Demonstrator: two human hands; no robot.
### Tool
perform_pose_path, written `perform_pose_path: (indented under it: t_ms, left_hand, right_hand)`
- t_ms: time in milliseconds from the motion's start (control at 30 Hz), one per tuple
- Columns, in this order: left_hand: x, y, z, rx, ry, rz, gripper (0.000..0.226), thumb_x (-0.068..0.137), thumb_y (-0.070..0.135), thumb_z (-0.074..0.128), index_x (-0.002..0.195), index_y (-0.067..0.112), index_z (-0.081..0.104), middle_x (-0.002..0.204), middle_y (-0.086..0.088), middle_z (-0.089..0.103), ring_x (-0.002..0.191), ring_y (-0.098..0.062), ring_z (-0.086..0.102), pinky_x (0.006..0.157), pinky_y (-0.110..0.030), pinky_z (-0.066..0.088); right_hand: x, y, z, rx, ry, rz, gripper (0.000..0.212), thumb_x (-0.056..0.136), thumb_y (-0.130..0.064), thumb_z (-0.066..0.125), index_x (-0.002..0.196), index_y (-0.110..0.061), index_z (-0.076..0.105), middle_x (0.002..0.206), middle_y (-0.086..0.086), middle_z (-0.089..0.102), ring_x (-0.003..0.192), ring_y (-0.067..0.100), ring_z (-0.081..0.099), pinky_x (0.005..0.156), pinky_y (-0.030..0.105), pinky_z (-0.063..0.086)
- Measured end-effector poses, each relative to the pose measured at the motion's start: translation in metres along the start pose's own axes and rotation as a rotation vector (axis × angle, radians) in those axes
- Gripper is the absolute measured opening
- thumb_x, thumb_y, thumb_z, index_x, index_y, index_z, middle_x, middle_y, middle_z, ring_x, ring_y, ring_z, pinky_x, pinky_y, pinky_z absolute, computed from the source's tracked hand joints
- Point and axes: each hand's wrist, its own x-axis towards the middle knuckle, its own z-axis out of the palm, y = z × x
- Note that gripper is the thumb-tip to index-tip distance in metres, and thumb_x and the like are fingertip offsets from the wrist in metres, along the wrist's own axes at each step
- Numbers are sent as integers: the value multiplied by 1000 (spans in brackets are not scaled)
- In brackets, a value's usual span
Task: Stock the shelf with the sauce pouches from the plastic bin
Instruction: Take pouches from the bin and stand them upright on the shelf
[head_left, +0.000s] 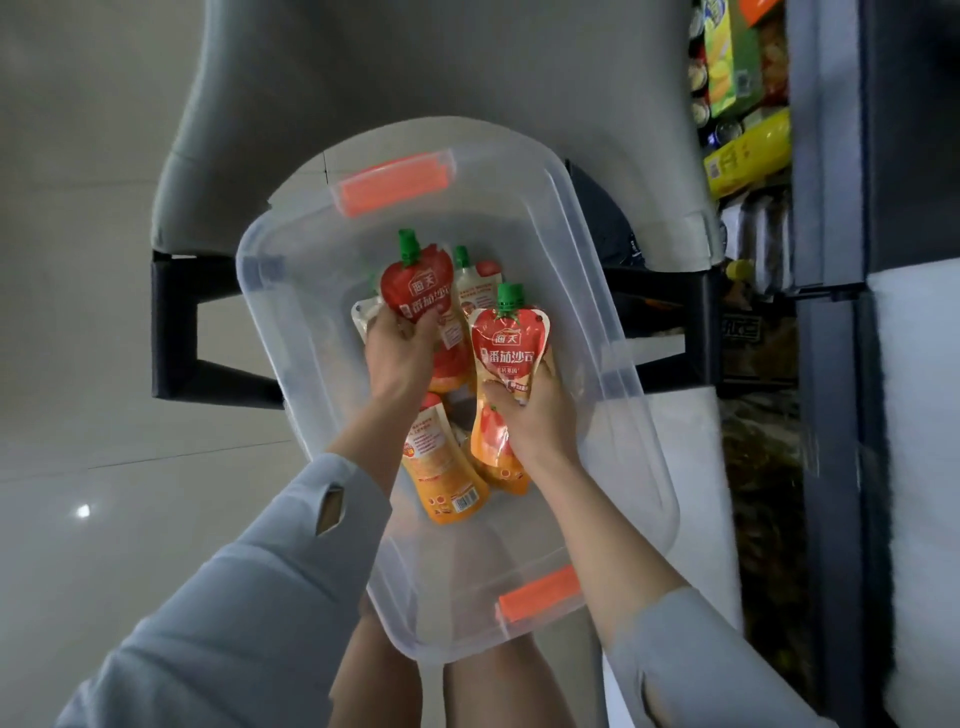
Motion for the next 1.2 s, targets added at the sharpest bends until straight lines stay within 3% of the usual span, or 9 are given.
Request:
perform_pose_path:
  t_ms: [133, 333, 433, 533, 800, 900, 1000, 1100, 1200]
  left_hand:
    - [-29, 16, -18, 6, -83, 80, 24, 94, 24, 59, 117, 17, 56, 103, 2, 64, 101, -20, 63, 86, -35, 52]
    - [-95, 46, -55, -36, -188, 205, 28, 94, 25, 60, 118, 18, 48, 108, -1, 63, 99, -18, 63, 85, -41, 56]
    - [-132, 61, -74, -41, -219, 261, 47, 92, 25, 62, 133, 20, 39, 120, -4, 61, 105, -20, 62, 87, -41, 55]
    - [-166, 72, -92, -8, -261, 314, 48, 91, 25, 64, 132, 29, 38, 120, -3, 62, 104, -20, 63, 88, -43, 55]
    - [-250, 100, -119, 18, -442, 405, 31, 90, 22, 65, 117, 20, 50, 112, -2, 64, 98, -17, 64, 83, -39, 56]
    - [-279, 107, -120, 11, -528, 453, 27, 90, 18, 66, 114, 20, 53, 105, -2, 66, 96, -20, 66, 83, -43, 57]
    - [-310, 115, -115, 1, -661, 505, 27, 91, 15, 64, 116, 17, 55, 106, -7, 67, 93, -21, 68, 74, -34, 59]
    - [-346, 123, -103, -5, -793, 584, 29, 91, 11, 63, 118, 17, 55, 104, -5, 69, 91, -19, 69, 74, -33, 59]
    - [-384, 134, -87, 15, -919, 635, 26, 92, 10, 62, 115, 20, 56, 99, 0, 70, 86, -13, 71, 73, -30, 60]
  right_hand:
    - [-30, -1, -21, 110, -18, -79, 54, 96, -42, 59, 143, -21, 44, 131, -1, 62, 122, 18, 58, 105, 42, 47]
    - [-99, -16, -60, 259, -27, -114, 44, 100, -39, 51, 140, -22, 44, 126, -5, 63, 112, 5, 60, 94, 19, 50]
    - [-135, -22, -78, 304, 57, -143, 39, 97, -44, 55, 132, -26, 53, 120, -8, 66, 111, 6, 62, 99, 32, 51]
    - [-172, -25, -95, 337, 151, -175, 44, 89, -57, 56, 126, -33, 58, 116, -11, 68, 110, 7, 64, 98, 41, 52]
    - [-273, -16, -146, 470, 338, -238, 25, 95, -36, 63, 117, -24, 63, 104, -14, 69, 95, -5, 64, 77, 14, 50]
    - [-305, -7, -163, 533, 385, -241, 25, 95, -37, 63, 118, -26, 61, 105, -14, 70, 95, -5, 66, 78, 15, 52]
    - [-334, 6, -180, 568, 488, -254, 20, 94, -40, 63, 112, -31, 61, 103, -14, 71, 93, 0, 68, 80, 22, 53]
    - [-366, 21, -200, 594, 599, -267, 13, 95, -39, 62, 107, -39, 58, 102, -19, 68, 93, -5, 66, 79, 17, 51]
    - [-397, 39, -222, 638, 722, -256, 20, 93, -42, 65, 111, -36, 61, 105, -16, 71, 97, 1, 68, 88, 31, 57]
